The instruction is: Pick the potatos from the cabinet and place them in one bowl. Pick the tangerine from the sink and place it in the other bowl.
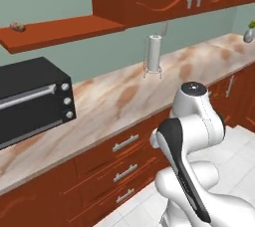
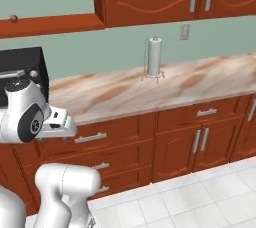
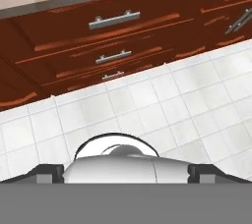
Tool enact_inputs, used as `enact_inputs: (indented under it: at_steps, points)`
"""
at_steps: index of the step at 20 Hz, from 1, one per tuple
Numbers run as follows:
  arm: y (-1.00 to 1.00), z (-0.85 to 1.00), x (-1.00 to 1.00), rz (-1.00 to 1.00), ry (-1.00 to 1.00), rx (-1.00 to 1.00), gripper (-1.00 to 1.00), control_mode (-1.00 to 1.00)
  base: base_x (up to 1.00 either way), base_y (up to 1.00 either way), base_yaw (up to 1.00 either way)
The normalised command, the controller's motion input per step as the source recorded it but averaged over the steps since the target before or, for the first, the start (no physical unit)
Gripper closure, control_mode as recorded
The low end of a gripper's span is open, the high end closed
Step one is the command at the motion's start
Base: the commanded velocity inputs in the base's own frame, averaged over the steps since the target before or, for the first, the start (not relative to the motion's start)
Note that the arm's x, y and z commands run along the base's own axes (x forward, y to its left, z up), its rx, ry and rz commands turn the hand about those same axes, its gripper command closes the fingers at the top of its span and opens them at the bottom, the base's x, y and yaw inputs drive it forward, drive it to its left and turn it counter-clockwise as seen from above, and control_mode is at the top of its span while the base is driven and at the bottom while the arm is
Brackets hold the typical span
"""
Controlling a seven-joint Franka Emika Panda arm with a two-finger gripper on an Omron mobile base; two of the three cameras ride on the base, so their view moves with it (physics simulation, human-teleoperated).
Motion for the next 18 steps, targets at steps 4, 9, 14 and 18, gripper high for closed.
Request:
enact_inputs:
  at_steps: [4, 9, 14, 18]
  points:
    - [0.00, 0.00, 0.00, 0.00, 0.00, 0.00, -1.00, 1.00, 0.63, -0.06, 0.35]
    - [0.00, 0.00, 0.00, 0.00, 0.00, 0.00, -1.00, 1.00, 0.15, 0.09, 0.53]
    - [0.00, 0.00, 0.00, 0.00, 0.00, 0.00, -1.00, 1.00, 0.18, -0.23, 0.22]
    - [0.00, 0.00, 0.00, 0.00, 0.00, 0.00, -1.00, 1.00, 0.69, -0.03, 0.00]
